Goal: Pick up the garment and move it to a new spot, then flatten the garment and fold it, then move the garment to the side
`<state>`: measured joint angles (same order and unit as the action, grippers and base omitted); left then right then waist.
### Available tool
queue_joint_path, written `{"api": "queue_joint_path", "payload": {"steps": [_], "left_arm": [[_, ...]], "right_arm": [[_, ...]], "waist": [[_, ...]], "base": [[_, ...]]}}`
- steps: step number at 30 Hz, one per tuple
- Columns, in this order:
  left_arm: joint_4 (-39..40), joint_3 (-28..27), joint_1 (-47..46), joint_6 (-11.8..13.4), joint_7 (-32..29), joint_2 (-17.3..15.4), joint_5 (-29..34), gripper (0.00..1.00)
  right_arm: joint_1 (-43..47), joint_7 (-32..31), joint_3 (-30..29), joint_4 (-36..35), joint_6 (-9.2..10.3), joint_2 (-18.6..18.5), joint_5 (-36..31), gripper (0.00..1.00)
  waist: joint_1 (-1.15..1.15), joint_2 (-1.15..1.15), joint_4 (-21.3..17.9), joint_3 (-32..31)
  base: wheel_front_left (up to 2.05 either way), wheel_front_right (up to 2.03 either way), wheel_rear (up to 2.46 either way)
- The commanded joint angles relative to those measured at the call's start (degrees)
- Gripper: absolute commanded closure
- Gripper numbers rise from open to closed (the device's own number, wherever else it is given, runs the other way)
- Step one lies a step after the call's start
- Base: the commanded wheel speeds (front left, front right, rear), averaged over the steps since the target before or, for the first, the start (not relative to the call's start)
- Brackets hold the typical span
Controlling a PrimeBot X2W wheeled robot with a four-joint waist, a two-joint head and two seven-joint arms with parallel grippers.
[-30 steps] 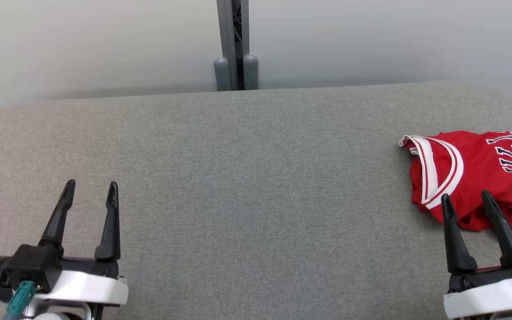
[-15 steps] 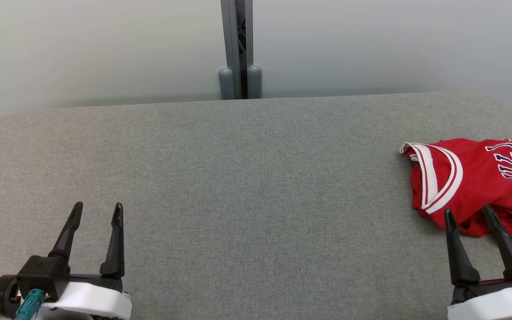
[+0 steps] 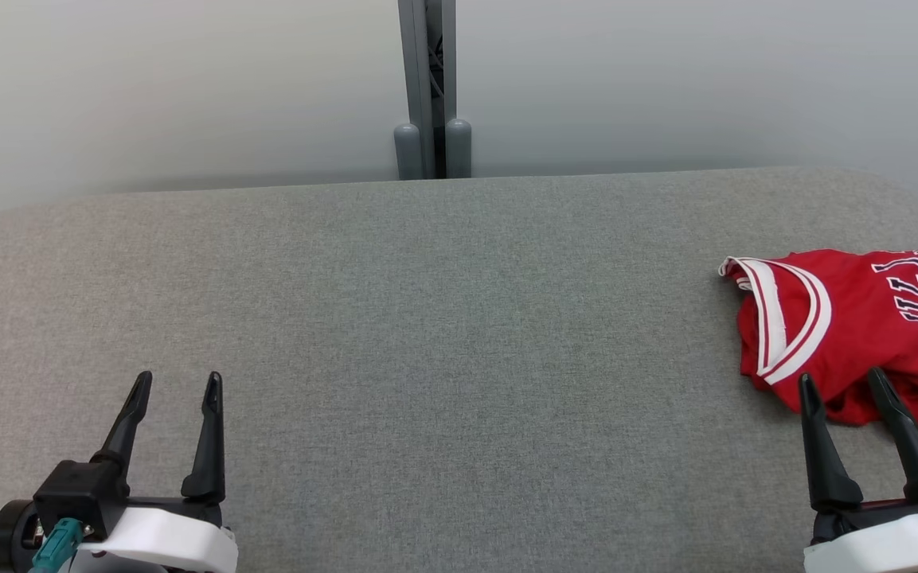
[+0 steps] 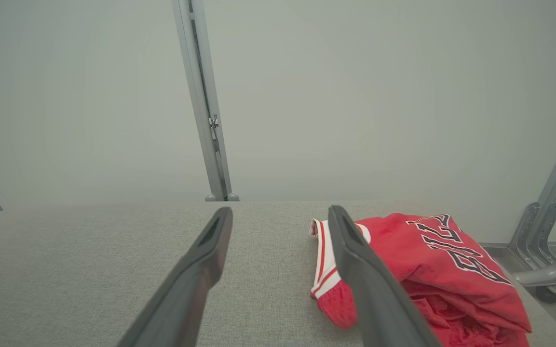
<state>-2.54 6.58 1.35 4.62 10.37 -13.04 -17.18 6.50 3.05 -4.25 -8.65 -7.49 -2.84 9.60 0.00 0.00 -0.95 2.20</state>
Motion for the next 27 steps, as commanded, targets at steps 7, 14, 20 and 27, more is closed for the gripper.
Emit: {"api": "queue_joint_path", "payload": {"steps": [7, 14, 20, 27], "left_arm": [[-0.6, 0.1, -0.7, 0.4, 0.0, -0.3, -0.5, 0.00], [-1.3, 0.4, 0.7, -0.2, 0.0, 0.7, -3.6, 1.00], [-1.5, 0.3, 0.6, -1.2, 0.2, 1.5, -9.7, 1.00], [-1.8, 0.2, 0.4, -2.3, 0.4, 2.3, -16.3, 1.00]], "right_arm": [[0.3, -0.1, 0.0, -0.3, -0.01, -0.2, 0.7, 0.00], [-0.3, -0.5, 0.2, 1.7, 0.00, 0.3, 4.2, 1.00], [-2.0, -2.2, -0.1, 4.3, 0.00, -0.6, 11.7, 1.00], [-3.8, -4.0, -0.4, 6.9, 0.00, -1.3, 19.4, 1.00]], "waist": [[0.00, 0.00, -0.1, -0.1], [0.00, 0.00, -0.1, -0.1], [0.00, 0.00, 0.0, -0.2], [0.00, 0.00, 0.0, -0.3]], "base": [[0.00, 0.00, 0.00], [0.00, 0.00, 0.00], [0.00, 0.00, 0.00], [0.00, 0.00, 0.00]]}}
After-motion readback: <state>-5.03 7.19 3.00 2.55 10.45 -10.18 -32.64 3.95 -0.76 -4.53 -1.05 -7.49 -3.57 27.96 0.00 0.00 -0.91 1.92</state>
